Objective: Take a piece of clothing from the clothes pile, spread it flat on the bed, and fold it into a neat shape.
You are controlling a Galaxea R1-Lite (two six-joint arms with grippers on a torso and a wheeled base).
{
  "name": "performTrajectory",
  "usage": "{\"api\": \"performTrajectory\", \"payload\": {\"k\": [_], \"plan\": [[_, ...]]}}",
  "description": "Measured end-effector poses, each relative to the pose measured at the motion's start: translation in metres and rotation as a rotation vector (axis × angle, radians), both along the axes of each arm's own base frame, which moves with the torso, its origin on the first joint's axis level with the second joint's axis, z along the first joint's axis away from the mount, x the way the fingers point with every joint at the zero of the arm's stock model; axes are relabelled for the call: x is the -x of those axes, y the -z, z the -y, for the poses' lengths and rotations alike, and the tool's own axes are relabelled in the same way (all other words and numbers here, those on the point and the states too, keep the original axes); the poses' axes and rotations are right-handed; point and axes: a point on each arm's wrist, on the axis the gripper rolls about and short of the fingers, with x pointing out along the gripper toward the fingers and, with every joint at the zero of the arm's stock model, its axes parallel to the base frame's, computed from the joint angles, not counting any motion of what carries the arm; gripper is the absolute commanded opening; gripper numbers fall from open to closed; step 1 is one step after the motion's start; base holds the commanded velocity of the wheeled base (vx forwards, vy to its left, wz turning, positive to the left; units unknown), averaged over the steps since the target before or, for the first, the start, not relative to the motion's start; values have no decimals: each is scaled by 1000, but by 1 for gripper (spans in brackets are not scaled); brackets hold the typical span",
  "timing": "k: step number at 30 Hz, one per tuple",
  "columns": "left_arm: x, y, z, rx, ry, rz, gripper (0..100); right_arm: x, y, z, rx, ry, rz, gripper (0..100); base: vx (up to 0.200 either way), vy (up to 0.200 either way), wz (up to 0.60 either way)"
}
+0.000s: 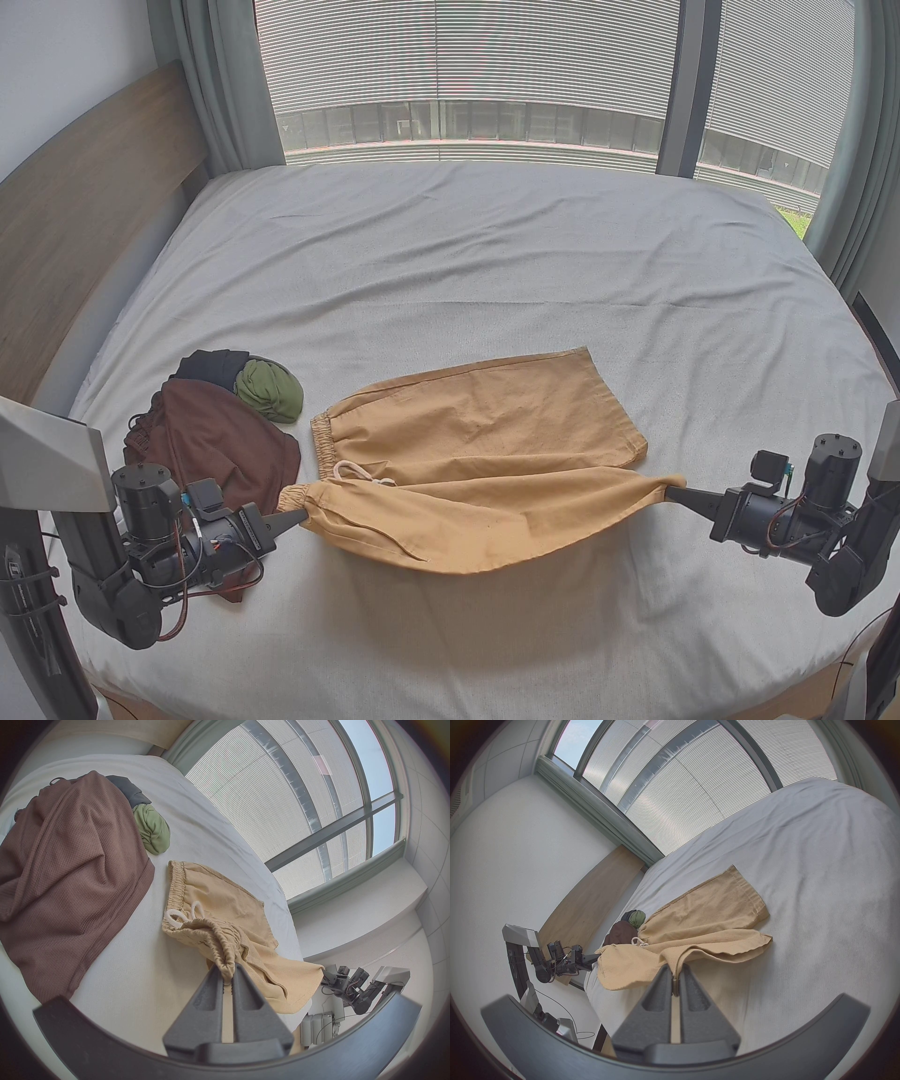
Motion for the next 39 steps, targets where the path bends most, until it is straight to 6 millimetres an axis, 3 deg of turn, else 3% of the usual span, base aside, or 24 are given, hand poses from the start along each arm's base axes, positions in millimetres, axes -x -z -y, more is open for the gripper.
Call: {"api": "performTrajectory", "payload": {"k": [17, 39], "plan": [[-16, -6, 8, 45, -100, 21, 0, -37, -12, 5, 1, 32, -25, 0, 0, 0, 0], [-26, -11, 14, 63, -155, 51, 0, -86, -74, 7, 1, 54, -5, 0, 0, 0, 0]]}}
